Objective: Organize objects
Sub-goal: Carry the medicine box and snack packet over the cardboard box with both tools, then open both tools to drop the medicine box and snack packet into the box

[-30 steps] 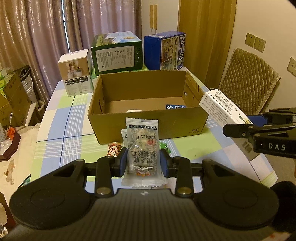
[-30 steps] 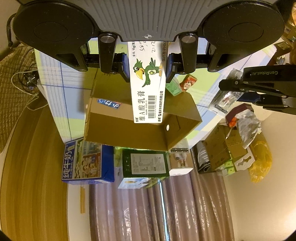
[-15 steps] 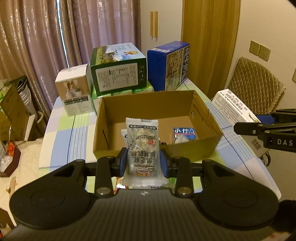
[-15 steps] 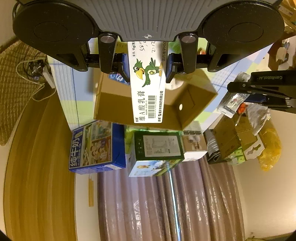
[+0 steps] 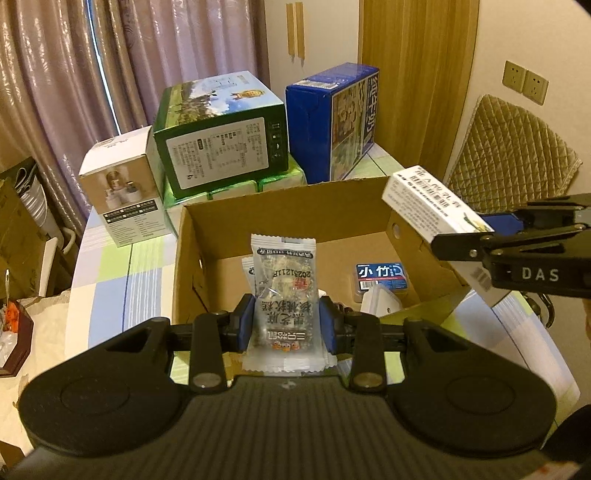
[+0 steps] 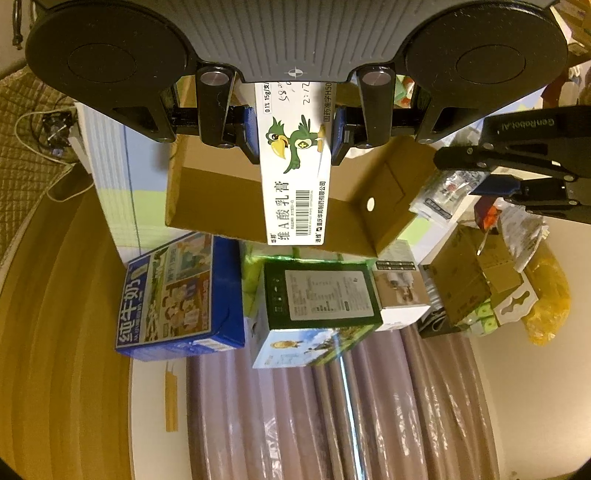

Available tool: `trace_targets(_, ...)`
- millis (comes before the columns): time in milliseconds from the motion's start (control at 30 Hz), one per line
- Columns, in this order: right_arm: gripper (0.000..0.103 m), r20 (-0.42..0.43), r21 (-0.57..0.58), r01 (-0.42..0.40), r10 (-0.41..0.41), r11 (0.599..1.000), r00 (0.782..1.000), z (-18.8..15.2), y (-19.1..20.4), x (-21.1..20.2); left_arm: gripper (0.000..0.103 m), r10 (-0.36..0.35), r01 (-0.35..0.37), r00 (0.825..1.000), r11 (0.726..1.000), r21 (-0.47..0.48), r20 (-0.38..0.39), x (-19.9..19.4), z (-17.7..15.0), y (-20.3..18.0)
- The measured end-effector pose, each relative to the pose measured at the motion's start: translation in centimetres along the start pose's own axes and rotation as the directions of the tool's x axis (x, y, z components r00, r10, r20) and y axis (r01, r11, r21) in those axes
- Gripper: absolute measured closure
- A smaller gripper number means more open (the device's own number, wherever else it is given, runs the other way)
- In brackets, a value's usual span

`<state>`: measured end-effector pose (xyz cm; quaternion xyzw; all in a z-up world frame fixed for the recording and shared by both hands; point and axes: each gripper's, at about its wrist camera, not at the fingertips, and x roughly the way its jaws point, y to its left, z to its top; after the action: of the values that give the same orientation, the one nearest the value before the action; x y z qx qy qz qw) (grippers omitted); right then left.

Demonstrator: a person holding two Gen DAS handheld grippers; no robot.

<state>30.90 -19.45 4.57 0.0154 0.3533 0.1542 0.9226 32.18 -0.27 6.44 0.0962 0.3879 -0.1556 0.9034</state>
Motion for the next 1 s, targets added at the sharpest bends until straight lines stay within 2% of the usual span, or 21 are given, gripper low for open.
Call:
trace_targets(733,0.067,-0.054,0.135,-0.028,0.035,0.990,0.998,1.5,-3.0,7.6,0.071,-0.011,0.010,0.999,1.000,-0.026,-0.044,8.2,2.7,2.7)
trace_targets(767,0.067,-0.040,0.134,-0.034,0.039,0.990,0.998,1.6,-3.1,7.9,0.069,-0.013,0.012,0.999,1.000,-0.024,-0.034,8.5,2.7,2.7)
trace_targets(800,0.066,-0.030,0.137,-0.041,0.045,0.990,0.999,1.7,-3.2,8.3,0.062,-0.016,0.016,1.000,1.000,-0.022,-0.016,8.9,2.7,2.8)
trace_targets(833,0.056,-0.030,0.151,-0.046,0.051,0.987,0.998,1.8,-3.4,8.6,0.043,-0.007,0.007,1.000,1.000,-0.025,-0.019,9.3,2.8,2.9)
trace_targets(867,0.046,-0.025,0.167,-0.057,0.062,0.984,0.998,1.9,-3.6,8.8,0.042,0.007,-0.008,1.000,1.000,-0.028,-0.018,9.5,2.8,3.1)
trace_targets(1000,0.042,0.008,0.170,-0.057,0.057,0.984,0.998,1.7,-3.9,8.1,0.042,0.010,-0.010,1.000,0.999,-0.042,0.003,8.9,2.8,3.8)
